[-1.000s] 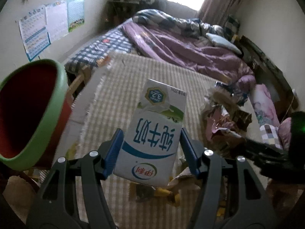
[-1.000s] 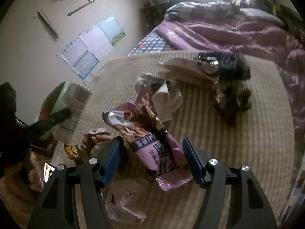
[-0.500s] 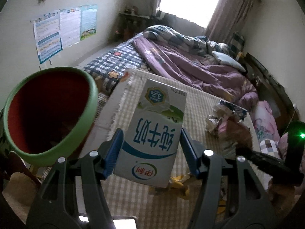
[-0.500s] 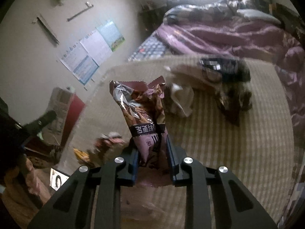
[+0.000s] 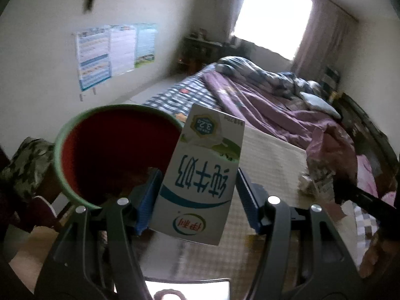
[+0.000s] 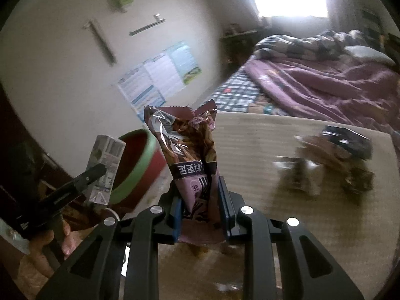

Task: Collect trash
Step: 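Carry the milk carton and brown snack bag over the green basin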

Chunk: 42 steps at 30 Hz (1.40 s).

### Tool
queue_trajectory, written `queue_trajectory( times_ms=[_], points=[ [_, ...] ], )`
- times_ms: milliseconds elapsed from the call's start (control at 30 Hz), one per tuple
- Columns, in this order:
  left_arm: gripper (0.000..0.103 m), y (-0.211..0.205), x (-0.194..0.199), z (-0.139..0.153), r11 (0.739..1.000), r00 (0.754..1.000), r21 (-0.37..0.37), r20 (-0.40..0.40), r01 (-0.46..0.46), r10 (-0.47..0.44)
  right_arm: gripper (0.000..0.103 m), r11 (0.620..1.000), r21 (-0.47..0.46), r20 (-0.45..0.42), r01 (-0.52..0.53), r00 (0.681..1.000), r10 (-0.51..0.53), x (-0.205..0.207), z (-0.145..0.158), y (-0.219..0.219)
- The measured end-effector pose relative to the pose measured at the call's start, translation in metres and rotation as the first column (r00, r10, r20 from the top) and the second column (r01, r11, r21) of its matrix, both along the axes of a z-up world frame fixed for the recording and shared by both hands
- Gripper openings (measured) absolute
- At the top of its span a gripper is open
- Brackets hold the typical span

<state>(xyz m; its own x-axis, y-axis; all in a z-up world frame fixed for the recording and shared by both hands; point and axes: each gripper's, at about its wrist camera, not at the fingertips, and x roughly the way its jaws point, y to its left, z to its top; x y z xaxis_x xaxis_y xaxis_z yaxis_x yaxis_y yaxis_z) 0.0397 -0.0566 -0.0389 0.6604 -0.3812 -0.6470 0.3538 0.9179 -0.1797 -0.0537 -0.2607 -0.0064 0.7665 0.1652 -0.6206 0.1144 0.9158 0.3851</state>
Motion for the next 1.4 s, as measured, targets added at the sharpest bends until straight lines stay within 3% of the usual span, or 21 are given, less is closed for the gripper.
queue_trajectory(
  times_ms=[433, 967, 1200, 1400],
  points=[
    [0.058, 0.061, 0.026, -0.017, 0.991, 0.991, 0.043, -0.022, -0.127, 0.128, 0.025, 0.989, 0.029, -0.007, -0.142, 0.99, 0.142, 0.052, -0.01, 0.076],
    [0.058, 0.079, 0.054, -0.031, 0.986, 0.986, 0.047, -0.044, -0.158, 0.16, 0.025, 0.984, 0.041, -0.032, -0.172, 0.984, 0.174, 0.088, -0.025, 0.102],
    [0.047, 0.081, 0.062, -0.034, 0.985, 0.986, 0.059, -0.043, -0.161, 0.163, 0.025, 0.981, 0.044, -0.021, -0.187, 0.982, 0.188, 0.104, -0.025, 0.108],
    [0.047, 0.085, 0.069, -0.035, 0.984, 0.984, 0.061, -0.046, -0.168, 0.171, 0.025, 0.977, 0.038, -0.023, -0.208, 0.978, 0.209, 0.117, -0.027, 0.117]
  ],
)
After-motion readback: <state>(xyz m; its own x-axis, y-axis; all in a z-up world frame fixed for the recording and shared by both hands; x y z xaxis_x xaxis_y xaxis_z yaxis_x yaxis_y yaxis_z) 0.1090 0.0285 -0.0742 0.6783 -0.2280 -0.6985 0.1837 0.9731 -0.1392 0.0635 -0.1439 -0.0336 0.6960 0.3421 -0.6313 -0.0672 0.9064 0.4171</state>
